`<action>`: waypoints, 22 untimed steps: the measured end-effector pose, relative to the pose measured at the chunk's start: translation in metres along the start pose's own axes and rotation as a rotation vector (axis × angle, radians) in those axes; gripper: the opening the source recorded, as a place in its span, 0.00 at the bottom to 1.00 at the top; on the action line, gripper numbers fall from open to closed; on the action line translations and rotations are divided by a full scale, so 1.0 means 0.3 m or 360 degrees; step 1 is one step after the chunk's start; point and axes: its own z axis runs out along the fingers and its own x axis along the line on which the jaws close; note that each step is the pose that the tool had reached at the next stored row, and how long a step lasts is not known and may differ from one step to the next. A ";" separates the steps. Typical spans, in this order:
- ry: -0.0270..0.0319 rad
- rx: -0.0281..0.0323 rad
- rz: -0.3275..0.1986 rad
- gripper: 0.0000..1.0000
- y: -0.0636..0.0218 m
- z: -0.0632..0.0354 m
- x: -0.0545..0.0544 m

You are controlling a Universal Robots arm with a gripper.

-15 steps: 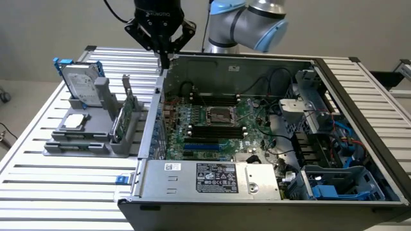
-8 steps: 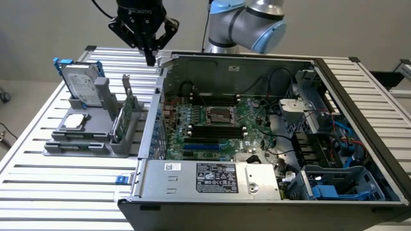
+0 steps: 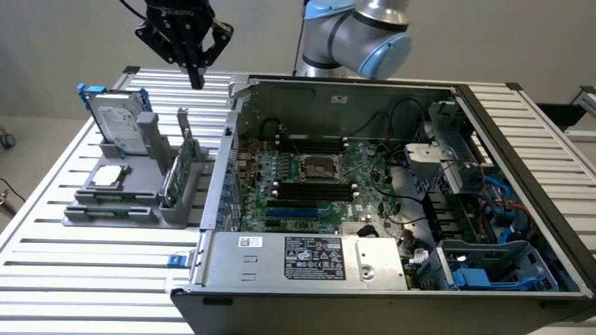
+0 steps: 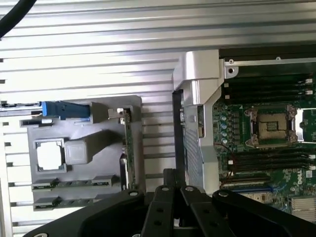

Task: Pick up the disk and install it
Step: 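Reach for the disk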

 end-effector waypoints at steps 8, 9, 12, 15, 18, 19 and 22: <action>-0.00017 0.00009 0.0000 0.11 0.056 0.027 0.127; -0.00017 0.00009 0.0000 0.11 0.062 0.029 0.142; -0.00017 0.00010 0.0000 0.11 0.077 0.037 0.188; -0.00018 0.00010 0.0000 0.11 0.093 0.044 0.236; -0.00017 0.00011 0.0000 0.11 0.108 0.051 0.282; -0.00017 0.00011 0.0000 0.11 0.113 0.053 0.297; -0.00018 0.00014 0.0000 0.11 0.129 0.059 0.345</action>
